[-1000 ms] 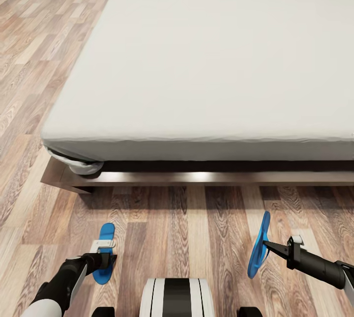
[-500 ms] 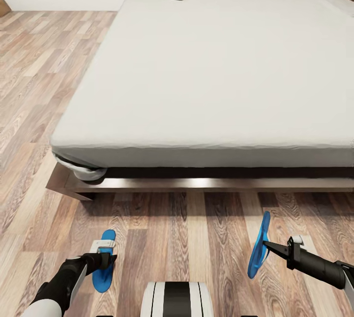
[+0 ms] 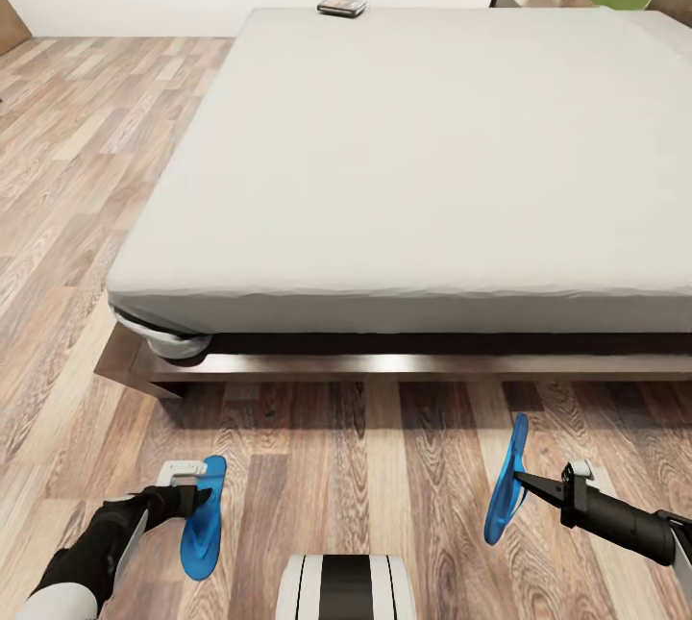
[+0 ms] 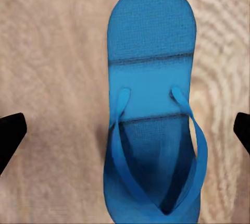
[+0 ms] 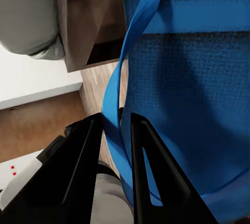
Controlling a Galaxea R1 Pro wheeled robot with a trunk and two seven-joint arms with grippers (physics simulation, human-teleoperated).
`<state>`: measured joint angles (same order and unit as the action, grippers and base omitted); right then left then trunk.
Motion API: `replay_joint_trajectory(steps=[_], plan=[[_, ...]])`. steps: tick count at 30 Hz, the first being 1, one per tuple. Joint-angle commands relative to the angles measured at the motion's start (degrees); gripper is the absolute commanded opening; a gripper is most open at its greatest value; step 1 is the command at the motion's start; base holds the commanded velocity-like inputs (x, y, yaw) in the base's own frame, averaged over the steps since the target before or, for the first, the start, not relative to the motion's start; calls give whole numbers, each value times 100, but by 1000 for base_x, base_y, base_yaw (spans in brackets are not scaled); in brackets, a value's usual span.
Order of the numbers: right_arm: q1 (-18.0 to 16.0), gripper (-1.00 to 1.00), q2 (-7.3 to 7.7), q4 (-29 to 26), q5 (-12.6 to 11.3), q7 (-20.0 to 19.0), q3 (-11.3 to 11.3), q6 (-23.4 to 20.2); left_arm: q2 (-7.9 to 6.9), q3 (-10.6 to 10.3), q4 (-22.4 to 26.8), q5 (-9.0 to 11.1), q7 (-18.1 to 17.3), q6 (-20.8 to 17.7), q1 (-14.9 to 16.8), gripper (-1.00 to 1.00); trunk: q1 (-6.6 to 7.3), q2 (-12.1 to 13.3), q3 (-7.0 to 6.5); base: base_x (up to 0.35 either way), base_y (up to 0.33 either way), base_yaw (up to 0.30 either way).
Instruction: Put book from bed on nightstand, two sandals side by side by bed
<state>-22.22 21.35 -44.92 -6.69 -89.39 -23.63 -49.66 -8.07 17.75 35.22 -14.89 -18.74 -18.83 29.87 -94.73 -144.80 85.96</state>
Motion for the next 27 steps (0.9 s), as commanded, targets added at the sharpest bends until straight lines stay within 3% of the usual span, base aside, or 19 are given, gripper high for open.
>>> replay_joint_trajectory(steps=[1, 2, 3, 5, 6, 8, 14, 18, 24, 27], plan=[[-2, -100, 1, 1, -8, -25, -1, -70, -79, 44, 115, -10, -276, -30, 2, 100, 1, -1, 4, 0, 0, 0], [-2, -100, 1, 1, -8, -22, -1, -70, -148, 62, 199, 66, -562, -36, 2, 100, 1, -1, 4, 0, 0, 0], [-2, -100, 1, 1, -8, -22, -1, -70, -148, 62, 199, 66, -562, -36, 2, 100, 1, -1, 4, 0, 0, 0], [-2, -100, 1, 1, -8, -19, -1, -70, -437, 214, 313, 358, -1629, -59, 2, 100, 1, -1, 4, 0, 0, 0], [-2, -100, 1, 1, -8, -18, -1, -70, -492, 243, 321, 401, -1816, -63, 2, 100, 1, -1, 4, 0, 0, 0], [-2, -100, 1, 1, -8, -18, -1, -70, -722, 348, 343, 557, -2718, -128, 2, 100, 1, -1, 4, 0, 0, 0], [-2, -100, 1, 1, -8, -18, -1, -70, -1004, 397, 352, 634, -3982, -385, 2, 100, 1, -1, 4, 0, 0, 0], [-2, -100, 1, 1, -8, -12, 0, -69, -1051, 398, 353, 646, -4250, -435, 2, 100, 1, -1, 4, 0, 0, 0], [-2, -100, 1, 1, -8, -5, -1, -63, -1067, 396, 310, 671, -4490, -451, -39, 100, 16, 7, -129, 0, 0, 0], [-2, -100, 1, 1, -8, -2, -1, -62, -1074, 481, -26, 658, -4709, -388, -84, 100, 24, 11, -196, 0, 0, 0]])
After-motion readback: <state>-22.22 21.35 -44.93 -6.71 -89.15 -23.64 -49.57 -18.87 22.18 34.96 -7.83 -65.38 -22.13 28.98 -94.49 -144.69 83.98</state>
